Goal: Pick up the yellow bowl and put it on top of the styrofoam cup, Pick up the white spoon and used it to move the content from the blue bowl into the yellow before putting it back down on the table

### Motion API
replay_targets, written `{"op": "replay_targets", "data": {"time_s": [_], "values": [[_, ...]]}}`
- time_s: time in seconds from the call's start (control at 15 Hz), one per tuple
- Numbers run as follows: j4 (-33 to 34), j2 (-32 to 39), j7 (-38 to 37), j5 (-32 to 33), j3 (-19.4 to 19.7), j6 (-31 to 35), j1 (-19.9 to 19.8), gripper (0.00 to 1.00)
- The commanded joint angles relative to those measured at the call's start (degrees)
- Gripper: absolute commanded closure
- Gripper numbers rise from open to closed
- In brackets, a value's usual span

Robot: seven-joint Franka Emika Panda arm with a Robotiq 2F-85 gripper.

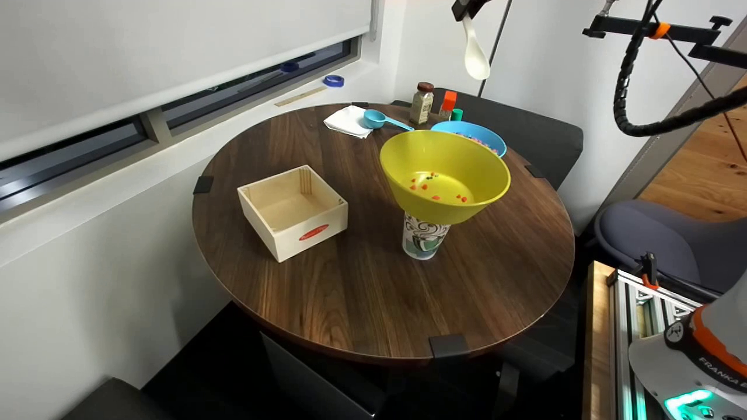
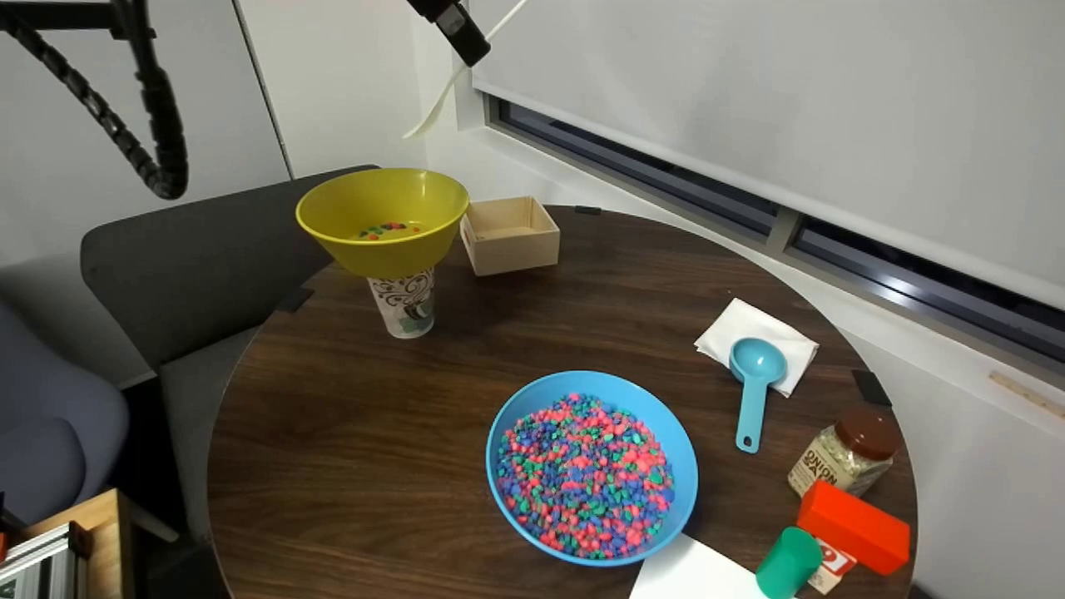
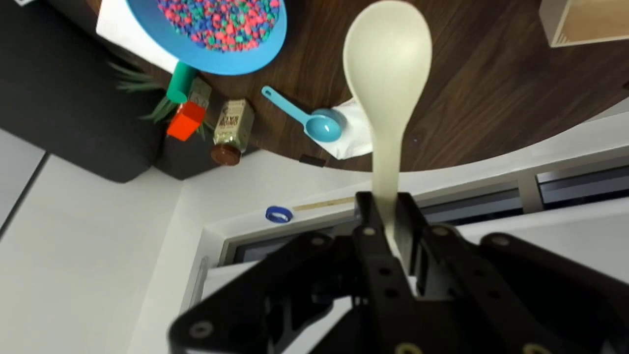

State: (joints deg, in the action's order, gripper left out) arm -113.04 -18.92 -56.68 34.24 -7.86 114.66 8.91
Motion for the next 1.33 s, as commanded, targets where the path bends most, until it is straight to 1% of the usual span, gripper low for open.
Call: {"op": "replay_targets", "data": {"time_s": [0.0,0.07,0.27,0.53,0.73,0.87,1.13,1.27], "values": [[-2.87,-4.11,4.04,-12.8,1.96,-0.14,-2.45,0.97],[-3.53,-4.66,4.84,-16.15,2.43,-0.54,-3.1,0.97],[-7.07,-6.57,6.88,-23.15,3.32,-2.54,-5.26,0.97],[-12.45,-8.5,8.43,-30.65,4.11,-4.95,-7.21,0.97],[-16.19,-10.02,8.28,-33.34,4.34,-6.5,-8.87,0.97],[-19.01,-10.92,7.19,-34.06,4.44,-6.77,-10.38,0.97],[-24.79,-12.11,7.21,-36.09,4.52,-5.35,-11.83,0.97],[-27.85,-12.72,7.39,-36.03,4.25,-4.16,-12.39,0.97]]}}
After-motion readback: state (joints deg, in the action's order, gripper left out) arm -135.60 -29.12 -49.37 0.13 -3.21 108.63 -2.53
